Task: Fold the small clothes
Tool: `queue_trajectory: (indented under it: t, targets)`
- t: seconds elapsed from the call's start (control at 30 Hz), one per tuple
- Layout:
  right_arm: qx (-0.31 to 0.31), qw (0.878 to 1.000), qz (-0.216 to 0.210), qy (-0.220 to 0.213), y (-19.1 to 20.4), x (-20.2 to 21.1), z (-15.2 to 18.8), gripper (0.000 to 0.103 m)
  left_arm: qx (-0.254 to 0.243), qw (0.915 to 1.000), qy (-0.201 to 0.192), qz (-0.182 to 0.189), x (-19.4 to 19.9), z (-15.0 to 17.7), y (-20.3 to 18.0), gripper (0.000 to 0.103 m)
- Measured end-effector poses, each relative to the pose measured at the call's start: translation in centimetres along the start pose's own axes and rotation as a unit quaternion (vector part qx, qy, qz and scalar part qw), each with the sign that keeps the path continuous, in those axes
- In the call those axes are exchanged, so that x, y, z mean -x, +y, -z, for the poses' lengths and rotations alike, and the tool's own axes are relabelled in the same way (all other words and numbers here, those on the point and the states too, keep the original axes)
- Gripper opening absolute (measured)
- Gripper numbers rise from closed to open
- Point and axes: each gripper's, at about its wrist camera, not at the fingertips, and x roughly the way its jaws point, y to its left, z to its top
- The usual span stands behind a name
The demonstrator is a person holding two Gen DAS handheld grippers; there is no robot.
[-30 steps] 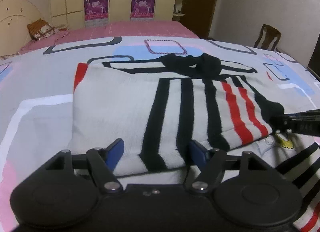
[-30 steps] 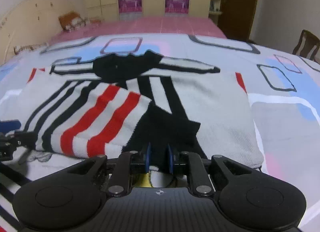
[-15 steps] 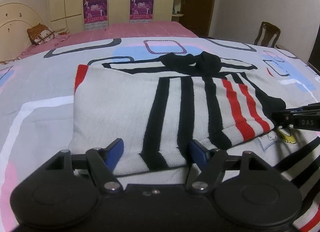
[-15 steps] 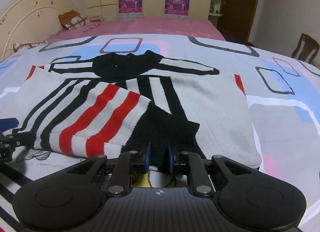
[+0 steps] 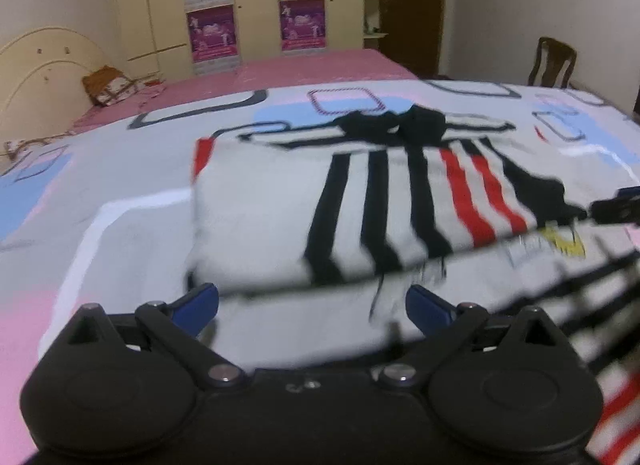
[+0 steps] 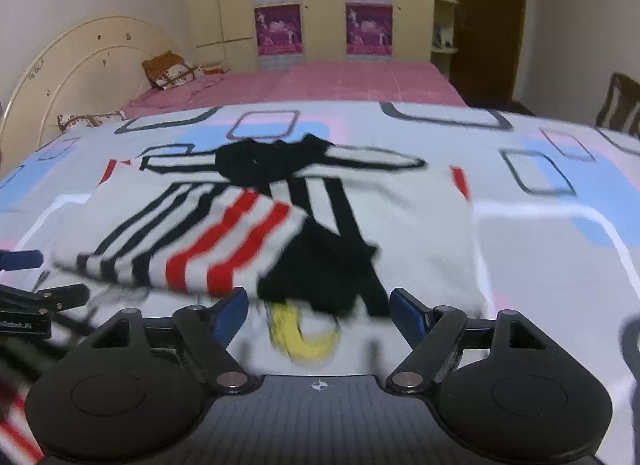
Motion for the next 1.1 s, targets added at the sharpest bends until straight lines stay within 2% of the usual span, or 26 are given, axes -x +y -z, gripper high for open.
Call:
queue_trajectory:
  t: [0.07,0.1,0.13,0.17,0.2,0.33,0.5,0.57,0.67,0.73,0.87,0.93,0.97,1.0,1.07,1.1]
  targets:
    - [-0.025,1.0,-0.009,-0.003,-1.6,2.4,1.5,0.077,0.005,1.0,0.007,-0.004,2.0,2.1,0.4,0.1]
    - [-0.046,0.999,-0.016,-0.005,-2.7,3.6,2.4,0.076,0.011,0.9999,0.011,-0.001,3.0,3.0,0.8,0.095]
    - [-0.067,0.997,-0.023,-0.003,-3.7,4.8,3.4,0.066,0.02,0.9997,0.017,0.003,4.1,4.2,1.2,0.088]
    - [-0.086,0.996,-0.03,0.002,-4.7,5.9,4.4,0.054,0.028,0.9993,0.023,0.002,5.0,5.3,1.5,0.085]
    - [-0.108,0.993,-0.034,0.015,-5.8,6.9,5.7,0.05,0.035,0.9989,0.029,0.003,5.8,6.2,1.9,0.081]
    - [-0.17,0.983,-0.05,0.043,-8.7,9.9,10.2,0.049,0.057,0.9975,0.04,0.014,9.1,9.8,2.5,0.071]
    - [-0.22,0.968,-0.096,0.07,-10.1,12.9,14.7,0.049,0.1,0.9927,0.044,0.051,11.9,12.5,2.6,0.061]
    - [-0.227,0.964,-0.119,0.073,-10.2,13.8,15.9,0.049,0.134,0.9875,0.045,0.071,12.7,13.5,3.0,0.059]
    - [-0.24,0.956,-0.152,0.076,-10.0,15.0,17.3,0.049,0.184,0.9753,0.048,0.112,13.7,14.8,4.0,0.052]
    - [-0.251,0.948,-0.178,0.083,-9.8,15.3,18.2,0.049,0.215,0.9628,0.057,0.154,14.0,15.7,4.6,0.05]
    - [-0.258,0.941,-0.201,0.08,-9.4,15.3,18.7,0.049,0.253,0.9406,0.06,0.218,13.4,16.9,5.3,0.05]
    - [-0.279,0.933,-0.215,0.074,-9.9,14.8,18.6,0.049,0.294,0.9224,0.057,0.244,12.4,16.9,6.0,0.05]
    - [-0.289,0.929,-0.22,0.072,-10.2,14.5,18.6,0.049,0.306,0.9162,0.056,0.252,12.0,16.9,6.1,0.049]
    - [-0.297,0.925,-0.225,0.071,-10.4,14.2,18.6,0.046,0.312,0.9134,0.055,0.256,11.5,16.8,6.0,0.047]
    - [-0.293,0.926,-0.224,0.077,-10.4,13.6,18.5,0.005,0.307,0.917,0.055,0.249,11.1,16.5,5.4,0.031]
    - [-0.284,0.93,-0.219,0.08,-10.3,13.5,18.5,0.004,0.303,0.9181,0.061,0.247,10.8,16.4,5.0,0.007]
